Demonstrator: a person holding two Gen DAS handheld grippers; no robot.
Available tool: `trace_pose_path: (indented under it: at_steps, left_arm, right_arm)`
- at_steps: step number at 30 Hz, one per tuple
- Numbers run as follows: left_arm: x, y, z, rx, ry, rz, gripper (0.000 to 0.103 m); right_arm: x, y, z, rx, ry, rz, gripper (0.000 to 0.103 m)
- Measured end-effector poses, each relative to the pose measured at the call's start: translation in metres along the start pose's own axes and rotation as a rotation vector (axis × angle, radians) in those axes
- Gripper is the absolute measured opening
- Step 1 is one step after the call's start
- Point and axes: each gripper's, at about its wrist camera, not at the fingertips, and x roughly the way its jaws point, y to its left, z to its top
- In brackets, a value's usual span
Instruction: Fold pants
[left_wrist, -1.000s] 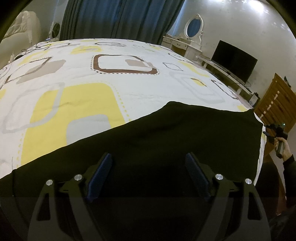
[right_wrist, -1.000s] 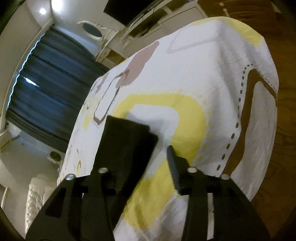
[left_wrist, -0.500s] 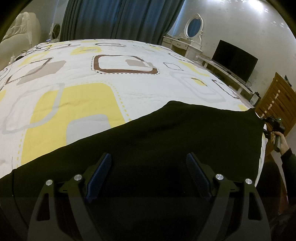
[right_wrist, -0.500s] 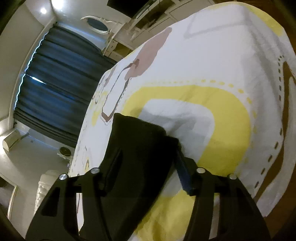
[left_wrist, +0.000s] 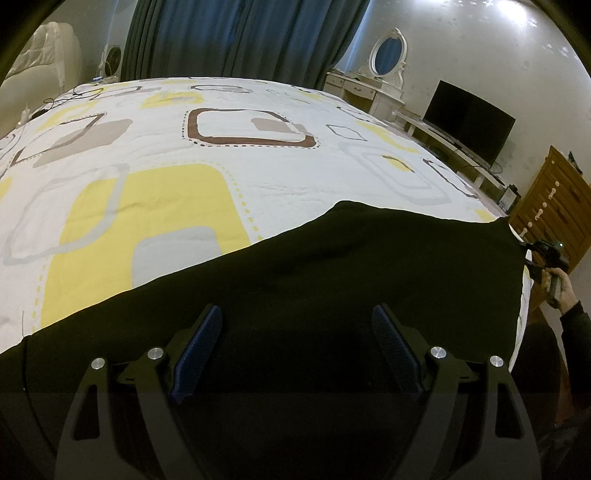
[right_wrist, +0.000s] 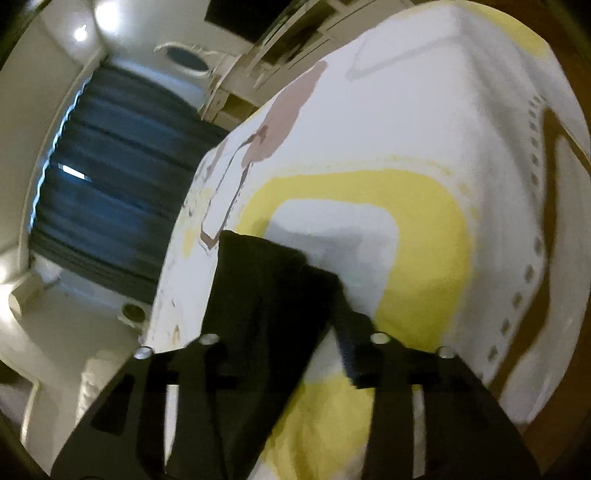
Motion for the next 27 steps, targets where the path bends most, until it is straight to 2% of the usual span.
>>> trace_pose_path:
  at_steps: [2,4,6,7,10,13,14,17,18,20,22,23,25,27]
  left_arm:
    - [0.000,0.000,0.000,-0.001,-0.001,-0.001,0.083]
    - [0.000,0.000,0.000,-0.004,-0.004,-0.002,0.083]
    - [0.000,-0.001,0.000,-0.003,-0.004,0.000,0.083]
    - [0.001,-0.001,0.000,-0.003,-0.005,0.001,0.083]
    - [0.001,-0.001,0.000,-0.004,-0.009,0.001,0.083]
    - [0.000,0.000,0.000,-0.005,-0.009,0.000,0.083]
    - [0.000,0.000,0.000,-0.004,-0.010,0.000,0.083]
    - [0.000,0.000,0.000,-0.006,-0.016,-0.001,0.083]
    - [0.000,0.001,0.000,-0.007,-0.018,-0.003,0.083]
    - [0.000,0.002,0.000,-0.010,-0.024,-0.007,0.083]
    - [0.000,0.002,0.000,-0.011,-0.025,-0.007,0.083]
    - [0.000,0.002,0.000,-0.009,-0.023,-0.004,0.083]
    - [0.001,0.001,0.000,-0.003,-0.020,0.005,0.083]
    - [0.000,0.000,0.001,0.000,-0.019,0.011,0.083]
  right_arm:
    - [0.001,0.003,-0.004,-0.017,0.007,0.008,0.050]
    - [0.006,0.008,-0.002,-0.057,0.008,-0.007,0.049]
    - [0.010,0.013,0.004,-0.107,-0.005,-0.065,0.026]
    - [0.012,0.012,0.006,-0.114,-0.007,-0.062,0.018]
    - [0.016,0.003,0.013,-0.069,-0.006,-0.047,0.015]
    - [0.013,0.003,0.017,-0.043,-0.027,-0.042,0.015]
    - [0.011,0.005,0.018,-0.041,-0.042,-0.052,0.019]
    - [-0.004,0.014,0.020,-0.077,-0.133,-0.157,0.028]
    - [-0.011,0.024,0.022,-0.107,-0.167,-0.202,0.030]
    - [-0.014,0.062,0.017,-0.237,-0.170,-0.225,0.030]
    - [-0.007,0.103,0.003,-0.371,-0.125,-0.184,0.032]
    - [0.003,0.134,-0.011,-0.460,-0.052,-0.121,0.038]
    - [0.025,0.178,-0.039,-0.573,0.081,-0.018,0.043]
    - [0.058,0.229,-0.086,-0.703,0.281,0.106,0.043]
